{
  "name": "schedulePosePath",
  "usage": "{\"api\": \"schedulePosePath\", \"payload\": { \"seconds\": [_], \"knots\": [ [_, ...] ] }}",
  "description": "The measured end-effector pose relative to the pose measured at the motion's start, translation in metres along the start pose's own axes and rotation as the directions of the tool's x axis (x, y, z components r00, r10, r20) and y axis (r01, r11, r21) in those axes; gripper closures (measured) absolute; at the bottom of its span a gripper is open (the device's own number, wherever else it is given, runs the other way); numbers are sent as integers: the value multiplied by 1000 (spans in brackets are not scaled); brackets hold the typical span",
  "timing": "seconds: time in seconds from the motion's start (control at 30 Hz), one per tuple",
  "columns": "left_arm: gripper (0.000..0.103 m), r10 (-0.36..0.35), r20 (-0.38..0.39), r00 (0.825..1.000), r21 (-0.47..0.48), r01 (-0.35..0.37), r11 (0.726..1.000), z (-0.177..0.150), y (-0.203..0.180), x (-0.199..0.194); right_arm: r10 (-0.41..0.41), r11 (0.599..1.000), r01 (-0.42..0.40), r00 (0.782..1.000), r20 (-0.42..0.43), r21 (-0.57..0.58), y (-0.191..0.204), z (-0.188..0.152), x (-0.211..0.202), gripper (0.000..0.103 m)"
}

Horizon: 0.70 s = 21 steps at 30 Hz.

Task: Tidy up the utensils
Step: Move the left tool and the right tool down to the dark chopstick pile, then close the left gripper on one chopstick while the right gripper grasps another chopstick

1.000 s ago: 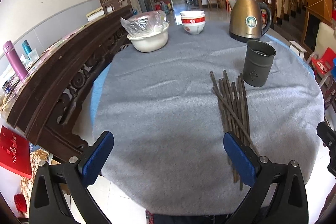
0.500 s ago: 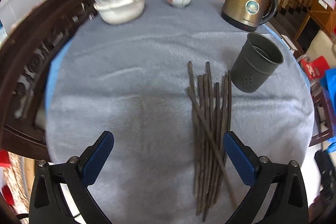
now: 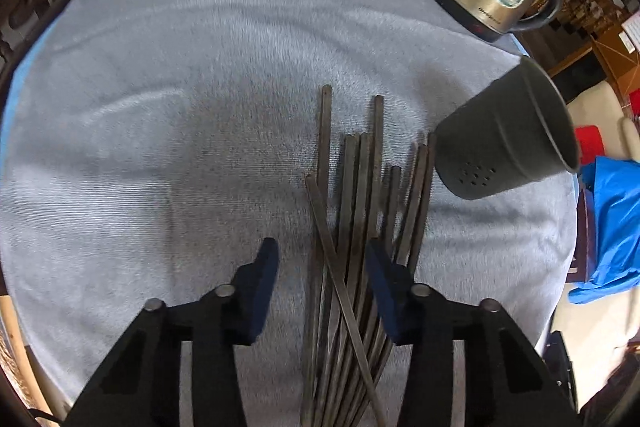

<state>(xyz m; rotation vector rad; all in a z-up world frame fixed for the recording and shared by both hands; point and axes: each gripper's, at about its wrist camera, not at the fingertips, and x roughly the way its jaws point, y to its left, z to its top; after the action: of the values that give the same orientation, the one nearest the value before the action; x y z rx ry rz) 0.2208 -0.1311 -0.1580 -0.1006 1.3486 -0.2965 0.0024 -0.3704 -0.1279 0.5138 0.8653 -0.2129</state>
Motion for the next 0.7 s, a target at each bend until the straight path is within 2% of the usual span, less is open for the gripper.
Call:
{"api": "schedulePosePath", "payload": {
  "seconds": [0.07,0.13,0.17,0.2,0.3,0.4,0.57,0.7],
  "knots": [
    [75,-32,-20,999,-9,32,999,2,3,6,33,999,-33,999,-26,2,4,2,7,56],
    [84,-73,-21,997,-20,73,997,4,6,7,86,996,-86,994,-66,3,12,7,19,64],
    [90,-81,-18,997,-19,80,997,5,8,7,112,994,-112,990,-88,6,17,10,25,64],
    [92,-87,-16,996,-18,87,996,5,9,6,141,990,-140,984,-107,11,23,12,31,65],
    [94,-123,-9,992,-18,123,992,6,17,1,219,975,-222,961,-170,-1,51,21,53,67],
    [94,-144,-3,990,-12,144,989,6,26,-5,246,967,-253,943,-223,-4,75,27,74,71],
    [94,-169,11,985,2,169,986,11,44,-15,227,970,-242,933,-279,-18,108,36,113,77],
    [94,-161,30,987,16,160,987,18,59,-22,174,981,-194,918,-355,-20,120,35,139,84]
  ]
}}
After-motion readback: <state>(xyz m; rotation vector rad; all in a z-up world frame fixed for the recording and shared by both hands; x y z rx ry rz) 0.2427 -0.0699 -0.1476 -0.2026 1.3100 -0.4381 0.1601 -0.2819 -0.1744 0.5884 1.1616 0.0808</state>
